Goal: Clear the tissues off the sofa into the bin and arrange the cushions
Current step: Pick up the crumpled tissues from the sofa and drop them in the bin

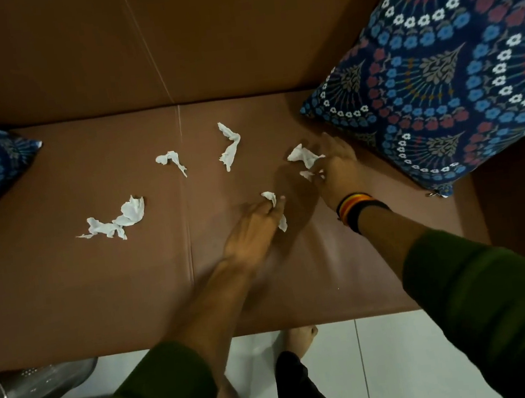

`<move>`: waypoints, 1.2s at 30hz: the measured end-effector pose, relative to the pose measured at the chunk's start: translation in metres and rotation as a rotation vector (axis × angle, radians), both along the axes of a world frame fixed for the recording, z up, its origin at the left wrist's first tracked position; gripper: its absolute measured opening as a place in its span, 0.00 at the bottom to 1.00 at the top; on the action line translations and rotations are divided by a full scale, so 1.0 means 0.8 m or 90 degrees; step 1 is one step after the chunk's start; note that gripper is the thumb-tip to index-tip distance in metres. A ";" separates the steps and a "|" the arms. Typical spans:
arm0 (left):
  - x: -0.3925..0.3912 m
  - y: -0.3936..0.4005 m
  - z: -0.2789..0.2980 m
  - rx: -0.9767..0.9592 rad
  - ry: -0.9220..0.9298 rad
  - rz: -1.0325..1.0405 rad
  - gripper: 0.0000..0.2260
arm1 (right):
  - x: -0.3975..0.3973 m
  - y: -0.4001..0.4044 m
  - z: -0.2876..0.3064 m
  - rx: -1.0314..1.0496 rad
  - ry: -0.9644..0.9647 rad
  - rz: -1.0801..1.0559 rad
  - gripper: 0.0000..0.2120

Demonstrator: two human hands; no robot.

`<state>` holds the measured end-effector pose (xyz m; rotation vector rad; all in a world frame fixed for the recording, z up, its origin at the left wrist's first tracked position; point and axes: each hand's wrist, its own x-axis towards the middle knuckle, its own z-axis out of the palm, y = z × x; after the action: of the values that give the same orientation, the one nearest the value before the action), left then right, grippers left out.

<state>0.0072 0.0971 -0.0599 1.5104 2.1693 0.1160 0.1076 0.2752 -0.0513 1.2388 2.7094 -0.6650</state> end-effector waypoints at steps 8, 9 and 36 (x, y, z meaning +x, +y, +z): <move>0.020 0.004 -0.009 -0.038 0.059 0.056 0.13 | 0.006 -0.010 -0.020 -0.016 -0.028 0.016 0.13; 0.021 0.000 -0.006 -0.036 0.052 0.081 0.13 | 0.016 -0.022 -0.019 -0.026 0.011 -0.004 0.13; -0.180 -0.663 0.054 0.095 -0.061 0.932 0.12 | -0.279 -0.646 0.040 -0.330 0.132 0.243 0.10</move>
<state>-0.1367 -0.4334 -0.0168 -0.3035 2.7117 0.7856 -0.1155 -0.2414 -0.0192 0.5417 2.5531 -1.3743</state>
